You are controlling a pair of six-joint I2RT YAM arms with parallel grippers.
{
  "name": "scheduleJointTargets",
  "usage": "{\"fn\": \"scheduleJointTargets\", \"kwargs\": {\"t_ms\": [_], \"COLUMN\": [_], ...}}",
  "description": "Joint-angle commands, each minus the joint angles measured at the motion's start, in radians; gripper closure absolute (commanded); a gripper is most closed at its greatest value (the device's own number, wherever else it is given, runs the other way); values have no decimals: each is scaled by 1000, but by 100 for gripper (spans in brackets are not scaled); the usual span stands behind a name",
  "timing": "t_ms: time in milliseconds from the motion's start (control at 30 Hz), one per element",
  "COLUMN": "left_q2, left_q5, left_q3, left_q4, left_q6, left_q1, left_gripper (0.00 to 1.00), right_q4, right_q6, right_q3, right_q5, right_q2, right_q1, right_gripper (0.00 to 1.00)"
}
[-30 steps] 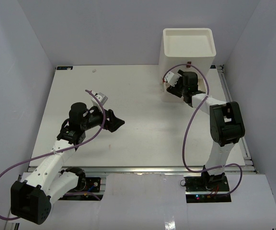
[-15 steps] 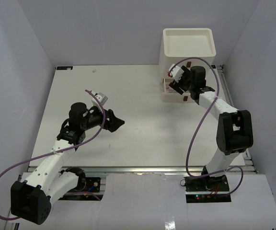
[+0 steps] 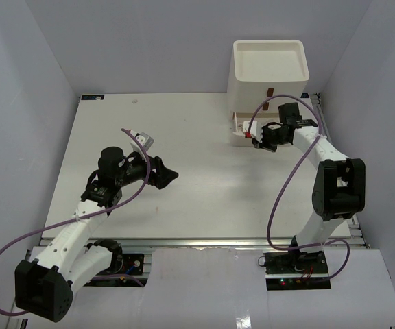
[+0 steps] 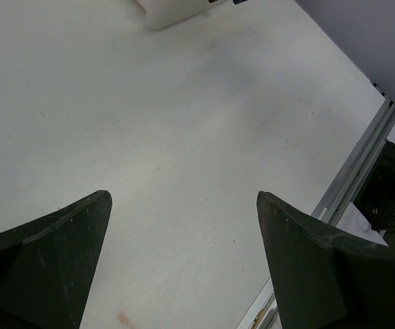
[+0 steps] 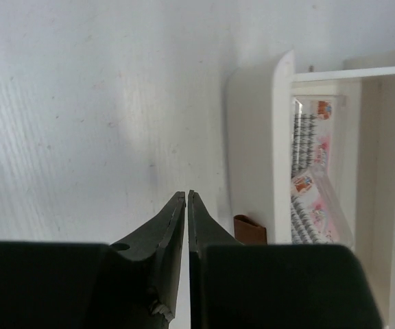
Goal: Organize the makeup
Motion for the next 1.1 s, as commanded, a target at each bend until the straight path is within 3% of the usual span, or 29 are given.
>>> {"fn": "scheduleJointTargets", "kwargs": {"t_ms": [0,200,433,667,800,1067], "left_q2": [-20,-17,-12,-5,-3,8], "left_q5": [21,23,15,15,15,11], "left_q3": [11,10,9,10,8,7], "left_q4": [6,7,5,6,6,4], "left_q6": [2,0,2,3,1,1], "left_q1": [2,2,2,1,1,2], "left_gripper": [2,2,2,2,2,2], "right_q4": [-26,212,513,862,931,1034], "right_q6": [-86,80,253,277,294,326], "right_q3": [30,23,27,-53,-45,13], "right_q5": [164,399,563,657,661,688], "right_q2": [22,124,207,220,246,314], "right_q1": [16,56,79,93,94,95], "right_gripper": [88,87,83,70,68,54]}}
